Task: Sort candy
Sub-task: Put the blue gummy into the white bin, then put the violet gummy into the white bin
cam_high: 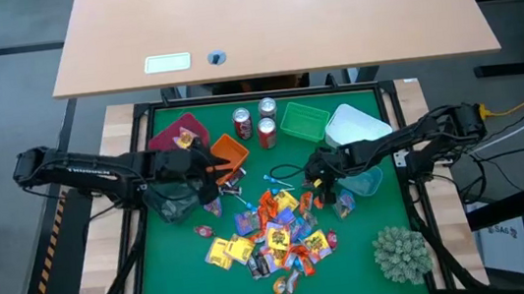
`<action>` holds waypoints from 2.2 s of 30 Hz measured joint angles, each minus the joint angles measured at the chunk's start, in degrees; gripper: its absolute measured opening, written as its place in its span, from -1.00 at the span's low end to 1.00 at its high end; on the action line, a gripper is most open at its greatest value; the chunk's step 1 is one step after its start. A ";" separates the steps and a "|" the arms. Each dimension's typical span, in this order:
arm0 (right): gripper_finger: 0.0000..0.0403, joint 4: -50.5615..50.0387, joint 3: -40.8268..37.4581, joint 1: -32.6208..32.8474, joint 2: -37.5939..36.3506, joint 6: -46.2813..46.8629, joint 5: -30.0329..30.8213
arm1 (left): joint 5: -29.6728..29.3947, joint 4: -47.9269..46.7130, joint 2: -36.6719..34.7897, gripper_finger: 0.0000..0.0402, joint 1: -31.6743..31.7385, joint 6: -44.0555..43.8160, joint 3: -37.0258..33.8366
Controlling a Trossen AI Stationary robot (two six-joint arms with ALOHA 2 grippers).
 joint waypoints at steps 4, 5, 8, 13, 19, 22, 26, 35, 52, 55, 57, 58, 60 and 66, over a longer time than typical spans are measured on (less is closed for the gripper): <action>-0.99 0.02 0.00 0.00 -0.02 0.00 -0.02 | -0.01 0.05 -0.01 -0.43 -1.79 0.02 0.00; -0.99 -0.09 0.06 0.00 -0.02 0.00 -0.02 | -0.02 0.05 -0.02 -0.43 -2.27 0.02 0.00; -0.98 -2.18 1.81 0.00 -0.02 -0.01 -0.62 | -0.02 0.07 0.15 -0.43 -3.68 0.00 0.00; -0.99 -9.58 8.26 0.02 -0.02 -2.13 -1.01 | -0.04 0.65 1.17 -0.43 -6.51 -0.02 0.09; -1.00 -23.09 17.27 0.02 -0.02 -6.72 -0.99 | -0.07 3.53 4.66 -0.43 -9.58 0.00 0.09; -1.00 -30.81 21.07 0.04 -0.09 -7.67 -0.16 | -0.07 8.02 7.31 -0.43 -10.53 0.31 0.09; -1.00 -39.50 22.80 0.03 -2.37 -7.66 4.75 | -0.07 12.79 10.97 -0.43 -11.62 0.43 0.09; -1.00 -46.56 20.55 -2.06 -13.09 -7.11 17.57 | -0.15 20.04 17.64 -0.43 -12.62 0.49 0.04; -0.96 -48.10 12.39 -23.23 -18.36 -7.49 19.83 | -0.15 22.62 19.61 -0.43 -12.68 0.17 0.02; -0.83 -48.00 12.39 -23.78 -18.38 -7.54 17.83 | 0.08 22.62 19.61 -0.42 -12.68 -0.01 0.02; -0.69 -47.98 12.39 -23.66 -18.36 -7.52 17.46 | 0.10 22.62 19.61 -0.39 -12.68 -1.28 0.02; -0.63 -47.98 12.39 -23.63 -18.36 -7.51 17.45 | 0.11 22.60 19.61 -0.36 -12.67 -2.25 0.02; -0.49 -47.98 12.39 -23.63 -18.36 -7.51 17.44 | 0.13 22.53 19.61 -0.29 -12.63 -3.54 0.02; -0.22 -48.00 12.39 -23.63 -18.36 -7.51 17.44 | 1.94 21.44 19.61 -0.07 -12.66 -4.42 0.02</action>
